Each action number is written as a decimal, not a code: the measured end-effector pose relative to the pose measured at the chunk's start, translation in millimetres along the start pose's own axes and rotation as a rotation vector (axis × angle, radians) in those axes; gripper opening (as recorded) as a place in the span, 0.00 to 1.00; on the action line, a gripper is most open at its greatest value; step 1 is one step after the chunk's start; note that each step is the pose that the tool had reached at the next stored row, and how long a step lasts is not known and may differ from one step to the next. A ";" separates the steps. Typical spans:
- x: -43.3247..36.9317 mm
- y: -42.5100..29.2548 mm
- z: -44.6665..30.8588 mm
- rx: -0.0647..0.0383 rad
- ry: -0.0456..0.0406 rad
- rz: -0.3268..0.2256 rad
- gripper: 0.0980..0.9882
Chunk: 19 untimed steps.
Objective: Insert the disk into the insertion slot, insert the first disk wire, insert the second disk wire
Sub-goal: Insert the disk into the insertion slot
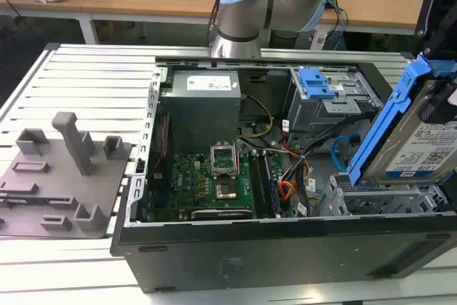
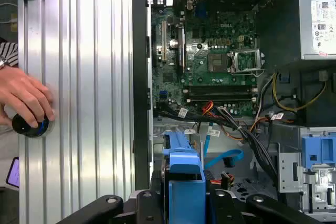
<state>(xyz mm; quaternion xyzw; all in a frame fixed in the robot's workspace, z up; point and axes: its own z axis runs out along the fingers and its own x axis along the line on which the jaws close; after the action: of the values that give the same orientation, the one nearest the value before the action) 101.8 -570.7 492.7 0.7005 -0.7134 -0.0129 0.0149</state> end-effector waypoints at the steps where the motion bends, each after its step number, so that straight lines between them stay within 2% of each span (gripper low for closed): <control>1: 0.0 0.0 1.2 0.000 -0.0001 0.000 0.30; 5: 0.0 -0.3 9.1 0.000 0.0000 0.000 0.30; 19: -0.1 -0.8 21.0 0.000 0.0000 0.000 0.30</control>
<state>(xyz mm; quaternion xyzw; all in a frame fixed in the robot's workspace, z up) 101.8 -570.7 471.6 0.7005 -0.7134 -0.0129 0.0150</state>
